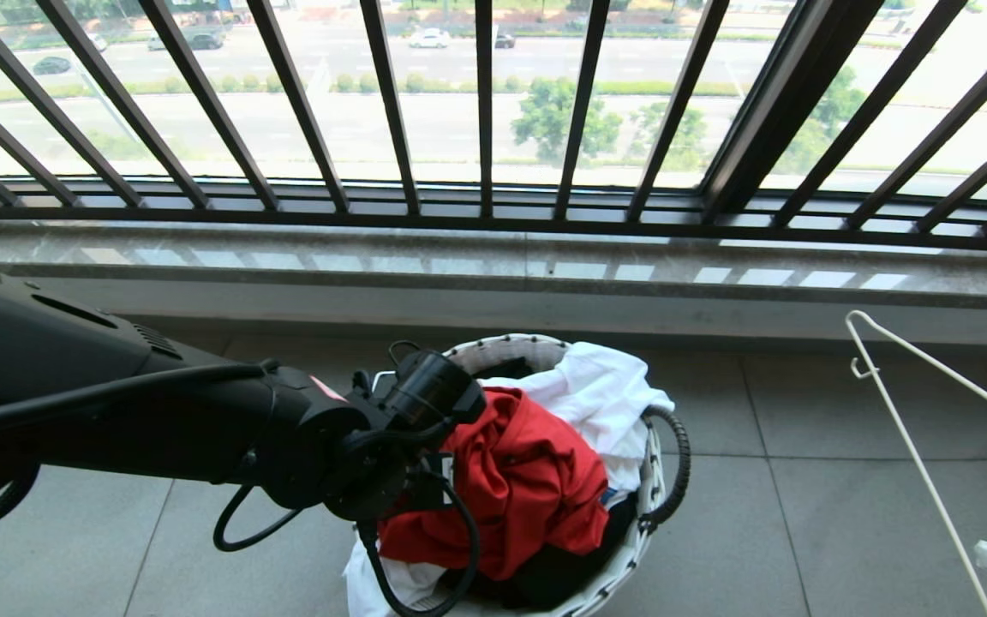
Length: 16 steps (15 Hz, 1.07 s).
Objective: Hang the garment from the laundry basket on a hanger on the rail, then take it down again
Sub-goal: Pick up clothes from the basket
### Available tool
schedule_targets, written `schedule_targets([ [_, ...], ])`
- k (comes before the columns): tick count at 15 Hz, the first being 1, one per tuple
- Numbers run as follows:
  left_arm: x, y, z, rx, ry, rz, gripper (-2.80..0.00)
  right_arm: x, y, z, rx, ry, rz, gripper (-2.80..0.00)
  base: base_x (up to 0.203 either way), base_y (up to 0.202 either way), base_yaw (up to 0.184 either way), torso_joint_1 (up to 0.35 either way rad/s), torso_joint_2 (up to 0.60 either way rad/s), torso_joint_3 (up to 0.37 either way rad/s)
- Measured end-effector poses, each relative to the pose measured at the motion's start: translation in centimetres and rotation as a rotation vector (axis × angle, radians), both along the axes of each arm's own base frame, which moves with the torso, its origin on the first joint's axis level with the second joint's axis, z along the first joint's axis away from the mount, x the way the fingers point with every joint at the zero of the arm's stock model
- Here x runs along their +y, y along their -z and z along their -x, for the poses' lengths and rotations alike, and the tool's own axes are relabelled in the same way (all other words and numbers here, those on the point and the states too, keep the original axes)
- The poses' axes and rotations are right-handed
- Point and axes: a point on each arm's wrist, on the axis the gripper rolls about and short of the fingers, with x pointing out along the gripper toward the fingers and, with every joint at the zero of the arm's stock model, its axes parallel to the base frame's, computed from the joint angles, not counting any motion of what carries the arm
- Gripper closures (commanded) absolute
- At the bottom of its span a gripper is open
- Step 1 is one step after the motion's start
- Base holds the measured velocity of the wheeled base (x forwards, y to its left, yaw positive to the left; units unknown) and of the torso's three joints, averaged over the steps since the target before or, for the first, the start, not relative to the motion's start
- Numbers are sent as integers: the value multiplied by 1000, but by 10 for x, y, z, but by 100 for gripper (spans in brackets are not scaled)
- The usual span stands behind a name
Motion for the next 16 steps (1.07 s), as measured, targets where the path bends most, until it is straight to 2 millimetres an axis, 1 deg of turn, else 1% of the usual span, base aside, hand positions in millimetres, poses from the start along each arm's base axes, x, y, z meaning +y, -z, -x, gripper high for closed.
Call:
schedule_targets([
  [5,3,1,2,6,0,-6,0,0,0,0,0,0,0,0,0,0,0,0,0,0],
  [7,5,-7,5,-10,15,-6,0,0,-2,0,-6,0,-3,0,0,0,0,0,0,0],
  [9,10,-22,10,-43,35,4,0,0,-2,0,-6,-1,-4,0,0,0,0,0,0,0],
  [13,28,-69,32,-150,146,-14,0,1,-2,-1,-7,-1,-4,0,0,0,0,0,0,0],
  [15,35,-83,39,-193,240,-80,0,2,-2,-3,1,-2,-1,0,0,0,0,0,0,0],
  [16,35,-84,39,-202,285,-122,0,2,-2,-4,5,-2,0,0,0,0,0,0,0,0],
])
